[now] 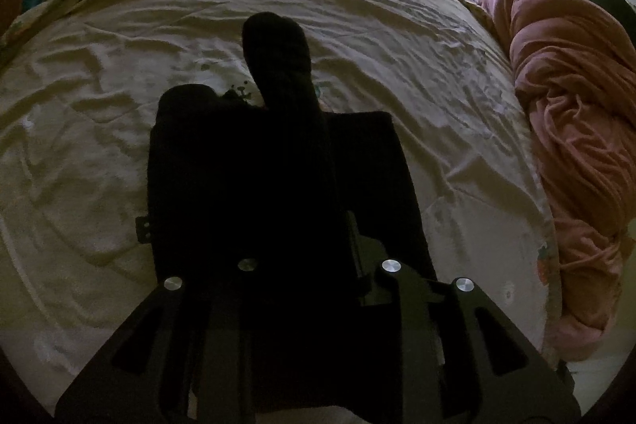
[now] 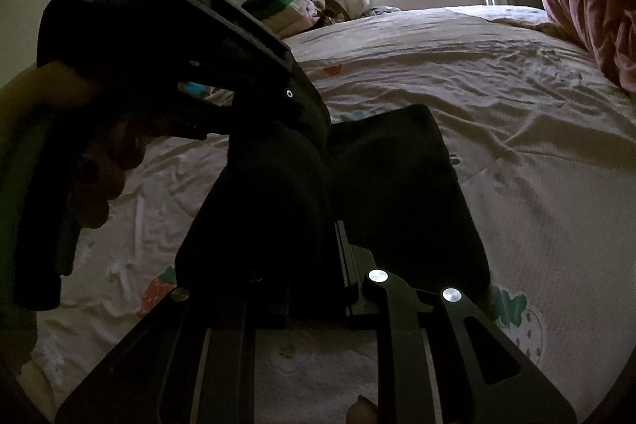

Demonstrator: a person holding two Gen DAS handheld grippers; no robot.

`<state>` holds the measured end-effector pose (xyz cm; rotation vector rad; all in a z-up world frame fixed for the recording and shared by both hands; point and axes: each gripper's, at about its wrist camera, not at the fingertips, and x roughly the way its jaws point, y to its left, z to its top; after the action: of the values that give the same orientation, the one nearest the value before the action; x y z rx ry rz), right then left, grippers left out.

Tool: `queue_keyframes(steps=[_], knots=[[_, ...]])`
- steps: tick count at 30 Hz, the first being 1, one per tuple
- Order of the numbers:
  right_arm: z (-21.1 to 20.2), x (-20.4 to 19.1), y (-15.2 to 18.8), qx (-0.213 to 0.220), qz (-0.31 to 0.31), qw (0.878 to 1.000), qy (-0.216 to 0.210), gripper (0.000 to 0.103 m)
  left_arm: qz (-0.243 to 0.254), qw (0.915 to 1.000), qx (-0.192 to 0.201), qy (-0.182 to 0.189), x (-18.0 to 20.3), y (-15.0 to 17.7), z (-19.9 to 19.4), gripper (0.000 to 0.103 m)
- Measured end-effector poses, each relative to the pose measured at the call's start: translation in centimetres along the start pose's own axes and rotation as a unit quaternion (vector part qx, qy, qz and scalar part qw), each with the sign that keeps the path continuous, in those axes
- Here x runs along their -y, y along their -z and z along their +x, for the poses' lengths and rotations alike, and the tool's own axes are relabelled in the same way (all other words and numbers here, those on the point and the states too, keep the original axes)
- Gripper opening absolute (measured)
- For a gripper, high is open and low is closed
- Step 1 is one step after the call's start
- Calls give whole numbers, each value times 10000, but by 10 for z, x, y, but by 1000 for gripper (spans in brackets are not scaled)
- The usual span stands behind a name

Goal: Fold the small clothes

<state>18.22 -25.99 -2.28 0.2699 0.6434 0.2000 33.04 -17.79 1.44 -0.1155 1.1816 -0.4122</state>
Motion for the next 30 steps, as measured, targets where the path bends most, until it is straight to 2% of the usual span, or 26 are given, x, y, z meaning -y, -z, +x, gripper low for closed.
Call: queue_keyframes(steps=[11, 17, 20, 22, 25, 26, 27, 29, 30], knots=[[3, 15, 1, -153, 388, 9990, -179, 17, 78, 10000, -4, 47, 7, -1, 10, 26], [6, 27, 1, -286, 765, 9961, -337, 20, 34, 9997, 85, 213, 8, -1, 7, 38], [5, 29, 3, -324, 863, 9954, -250, 23, 118, 9992, 233, 315, 12, 0, -2, 49], [6, 34, 4, -357, 1009, 9941, -201, 26, 163, 9984, 353, 403, 14, 1, -10, 49], [8, 44, 5, -413, 1262, 9911, -89, 29, 305, 9977, 527, 303, 15, 6, -20, 50], [9, 48, 6, -443, 1372, 9895, -120, 33, 341, 9973, 601, 252, 14, 9, -25, 51], [10, 51, 6, -465, 1467, 9880, -137, 41, 352, 9971, 643, 228, 12, 10, -28, 51], [9, 54, 7, -484, 1567, 9862, -220, 43, 362, 9961, 782, 167, 5, 16, -37, 53], [8, 55, 6, -482, 1597, 9856, -257, 44, 403, 9956, 847, 9, 1, 20, -40, 53]])
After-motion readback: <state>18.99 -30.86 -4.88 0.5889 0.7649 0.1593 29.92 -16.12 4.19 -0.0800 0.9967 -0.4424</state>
